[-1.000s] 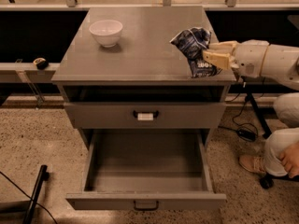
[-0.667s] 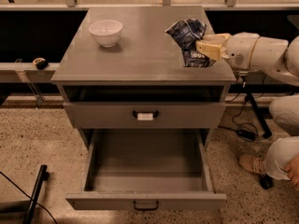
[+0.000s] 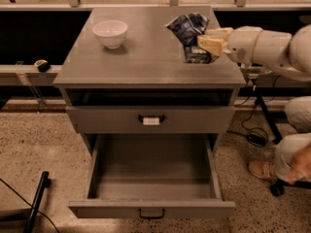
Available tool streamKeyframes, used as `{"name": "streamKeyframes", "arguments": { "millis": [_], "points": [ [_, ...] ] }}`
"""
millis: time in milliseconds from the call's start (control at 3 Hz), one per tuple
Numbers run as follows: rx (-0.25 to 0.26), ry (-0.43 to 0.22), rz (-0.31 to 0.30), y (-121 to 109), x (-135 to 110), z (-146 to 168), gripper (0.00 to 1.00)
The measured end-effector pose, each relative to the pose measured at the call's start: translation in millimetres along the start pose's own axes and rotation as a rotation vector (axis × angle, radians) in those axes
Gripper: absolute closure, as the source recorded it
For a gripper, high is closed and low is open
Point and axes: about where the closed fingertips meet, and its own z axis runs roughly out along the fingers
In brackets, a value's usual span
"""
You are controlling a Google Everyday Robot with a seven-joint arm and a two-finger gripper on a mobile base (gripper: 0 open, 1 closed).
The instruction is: Pick blue chip bag from middle drawer and place on counter
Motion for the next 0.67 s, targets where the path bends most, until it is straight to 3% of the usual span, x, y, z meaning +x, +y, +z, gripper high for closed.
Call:
{"name": "streamKeyframes", "arguments": {
  "millis": [667],
  "points": [
    [0.083, -0.004, 0.138, -39, -24, 58, 1.0]
  ]
}}
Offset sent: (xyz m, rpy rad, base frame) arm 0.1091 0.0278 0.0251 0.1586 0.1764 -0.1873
